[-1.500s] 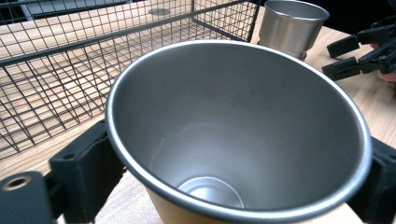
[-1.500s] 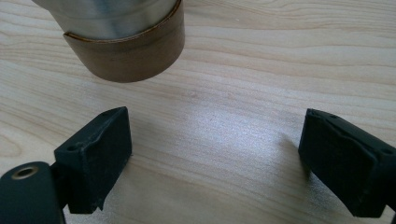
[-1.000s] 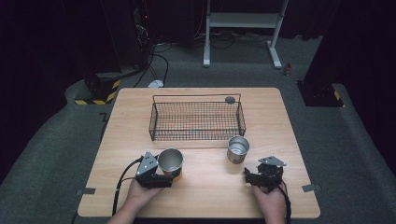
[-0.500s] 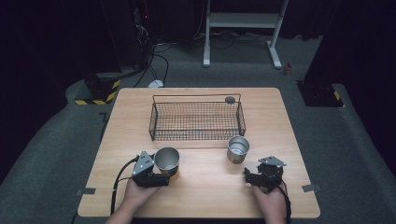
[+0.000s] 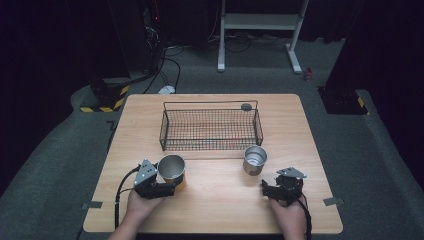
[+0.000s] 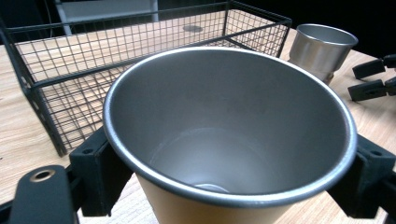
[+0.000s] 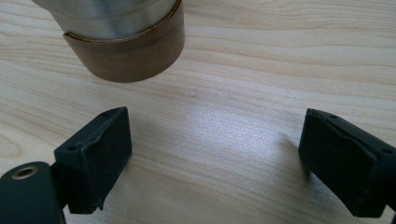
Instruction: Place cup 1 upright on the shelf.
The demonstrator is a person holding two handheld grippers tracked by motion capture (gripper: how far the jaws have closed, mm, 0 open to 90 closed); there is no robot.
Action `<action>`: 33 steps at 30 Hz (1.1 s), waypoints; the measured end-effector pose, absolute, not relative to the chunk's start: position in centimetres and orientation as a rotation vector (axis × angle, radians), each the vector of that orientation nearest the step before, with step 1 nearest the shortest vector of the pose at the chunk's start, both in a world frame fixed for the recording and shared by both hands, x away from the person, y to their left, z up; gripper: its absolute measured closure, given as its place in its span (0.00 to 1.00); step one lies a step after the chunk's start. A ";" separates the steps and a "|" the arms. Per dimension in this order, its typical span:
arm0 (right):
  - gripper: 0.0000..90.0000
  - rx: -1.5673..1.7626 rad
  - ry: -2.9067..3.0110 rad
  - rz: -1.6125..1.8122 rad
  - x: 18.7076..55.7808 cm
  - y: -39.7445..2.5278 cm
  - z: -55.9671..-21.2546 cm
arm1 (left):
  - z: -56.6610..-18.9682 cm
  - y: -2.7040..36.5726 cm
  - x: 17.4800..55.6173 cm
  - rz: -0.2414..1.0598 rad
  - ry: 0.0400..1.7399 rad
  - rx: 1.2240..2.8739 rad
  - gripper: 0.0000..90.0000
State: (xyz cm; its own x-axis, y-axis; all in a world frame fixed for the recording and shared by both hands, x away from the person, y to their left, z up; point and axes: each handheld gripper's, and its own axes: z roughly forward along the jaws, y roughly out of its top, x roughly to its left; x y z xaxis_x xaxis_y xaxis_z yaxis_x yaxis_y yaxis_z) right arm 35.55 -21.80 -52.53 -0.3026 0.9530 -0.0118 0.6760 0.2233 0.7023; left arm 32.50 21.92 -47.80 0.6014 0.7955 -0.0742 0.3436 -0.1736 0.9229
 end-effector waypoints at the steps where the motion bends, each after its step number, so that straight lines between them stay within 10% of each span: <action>1: 0.11 1.499 2.059 0.835 35.5 -21.8 -52.5 | -47.8 21.9 32.5 0.530 0.934 1.765 0.16; 33: 0.11 1.484 2.077 0.840 35.5 -21.8 -52.5 | -45.6 19.5 34.1 0.557 0.965 1.773 0.16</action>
State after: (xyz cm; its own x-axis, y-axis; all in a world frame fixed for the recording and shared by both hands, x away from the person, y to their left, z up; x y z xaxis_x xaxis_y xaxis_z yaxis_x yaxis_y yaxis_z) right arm 35.48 -21.84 -52.51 -0.3197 0.9475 -0.0115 0.6729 0.2356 0.7012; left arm 34.06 19.48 -45.59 0.5757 0.8153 -0.0616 0.3544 -0.1809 0.9174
